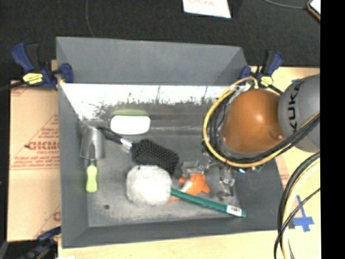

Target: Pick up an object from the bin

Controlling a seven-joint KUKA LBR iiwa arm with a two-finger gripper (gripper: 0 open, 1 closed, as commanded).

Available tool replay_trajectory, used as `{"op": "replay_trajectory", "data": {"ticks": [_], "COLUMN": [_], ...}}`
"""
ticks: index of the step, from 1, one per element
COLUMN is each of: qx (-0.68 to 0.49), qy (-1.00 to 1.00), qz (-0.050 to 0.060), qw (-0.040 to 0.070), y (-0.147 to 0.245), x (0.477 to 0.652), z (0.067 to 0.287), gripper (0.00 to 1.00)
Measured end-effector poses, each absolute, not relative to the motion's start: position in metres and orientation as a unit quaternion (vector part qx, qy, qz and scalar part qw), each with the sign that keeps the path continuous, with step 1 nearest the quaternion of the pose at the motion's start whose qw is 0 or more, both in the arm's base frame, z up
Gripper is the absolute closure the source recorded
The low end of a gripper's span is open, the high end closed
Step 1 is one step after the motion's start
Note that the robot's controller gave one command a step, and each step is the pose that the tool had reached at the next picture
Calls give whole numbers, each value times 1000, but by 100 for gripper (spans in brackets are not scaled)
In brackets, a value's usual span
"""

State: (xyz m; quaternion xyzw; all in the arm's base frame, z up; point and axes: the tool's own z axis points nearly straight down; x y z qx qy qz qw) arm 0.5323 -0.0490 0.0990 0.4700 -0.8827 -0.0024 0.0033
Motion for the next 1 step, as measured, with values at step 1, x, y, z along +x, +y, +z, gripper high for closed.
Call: {"op": "replay_trajectory", "data": {"ticks": [1], "qx": [308], "qy": [-951], "qz": [4], "qw": [-6], "y": [-47], "x": [535], "z": [70], "gripper": [0]}}
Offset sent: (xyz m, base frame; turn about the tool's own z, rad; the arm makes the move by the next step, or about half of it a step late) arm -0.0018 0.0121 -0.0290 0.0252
